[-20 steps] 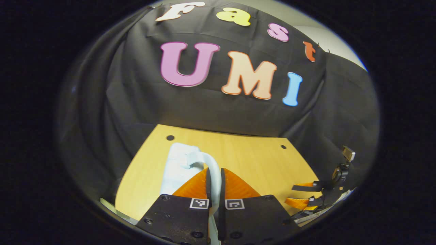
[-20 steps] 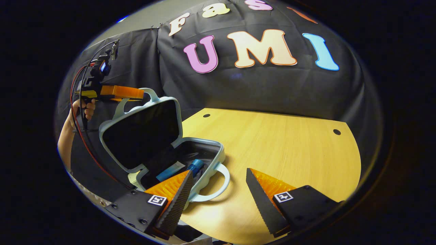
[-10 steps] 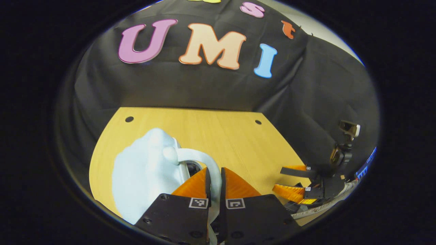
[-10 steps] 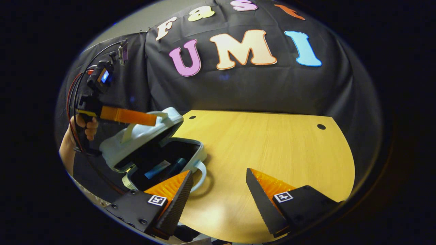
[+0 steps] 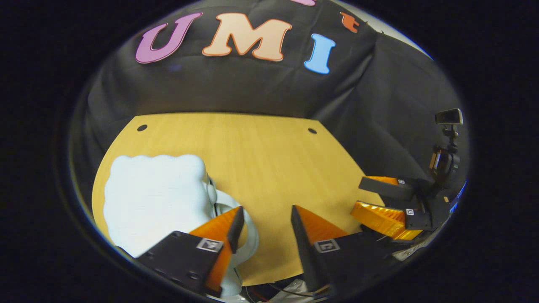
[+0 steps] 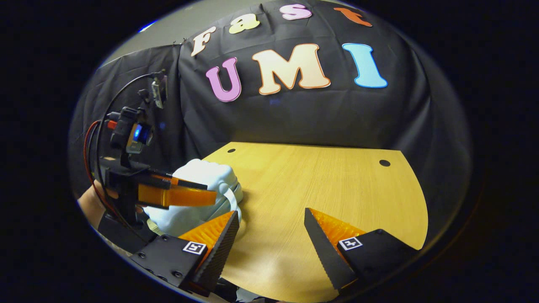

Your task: First open the suitcase, pack the skin care products into it, and then close the suitcase.

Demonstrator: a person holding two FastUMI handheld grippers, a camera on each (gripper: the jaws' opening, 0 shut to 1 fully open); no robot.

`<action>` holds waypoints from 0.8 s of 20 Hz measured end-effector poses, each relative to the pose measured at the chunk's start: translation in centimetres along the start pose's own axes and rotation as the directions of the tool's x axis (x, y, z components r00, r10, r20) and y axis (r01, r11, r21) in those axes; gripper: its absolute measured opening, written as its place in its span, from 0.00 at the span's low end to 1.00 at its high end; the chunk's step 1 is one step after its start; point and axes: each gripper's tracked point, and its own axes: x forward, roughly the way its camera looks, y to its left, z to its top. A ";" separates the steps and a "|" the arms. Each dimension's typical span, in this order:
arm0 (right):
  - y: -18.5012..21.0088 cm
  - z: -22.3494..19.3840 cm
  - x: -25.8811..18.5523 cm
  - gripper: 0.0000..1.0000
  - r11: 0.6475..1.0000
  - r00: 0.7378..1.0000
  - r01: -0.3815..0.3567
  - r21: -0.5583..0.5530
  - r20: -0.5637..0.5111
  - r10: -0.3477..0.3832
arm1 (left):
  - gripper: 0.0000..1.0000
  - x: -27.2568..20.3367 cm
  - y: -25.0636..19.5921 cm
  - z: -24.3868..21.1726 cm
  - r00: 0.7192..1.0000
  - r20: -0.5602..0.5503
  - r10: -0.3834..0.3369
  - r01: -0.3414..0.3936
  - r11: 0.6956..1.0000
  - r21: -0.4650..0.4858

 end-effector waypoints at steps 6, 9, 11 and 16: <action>-0.9 10.4 -3.4 0.98 0.993 0.952 0.107 -0.059 0.293 -0.085 | 0.96 -6.7 1.9 9.8 0.841 0.459 0.285 -0.322 0.947 0.003; -0.8 16.4 -6.1 0.97 0.971 0.864 0.230 -0.063 0.472 -0.174 | 0.95 -10.8 1.0 14.1 0.744 0.609 0.276 -0.395 0.916 0.068; 0.3 18.9 -7.5 0.97 0.963 0.821 0.266 -0.038 0.533 -0.205 | 0.95 -11.7 0.7 13.9 0.730 0.627 0.270 -0.424 0.900 0.106; 3.1 21.5 -10.1 0.98 0.960 0.751 0.281 -0.007 0.625 -0.215 | 0.96 -12.7 2.0 14.5 0.743 0.623 0.245 -0.375 0.923 0.083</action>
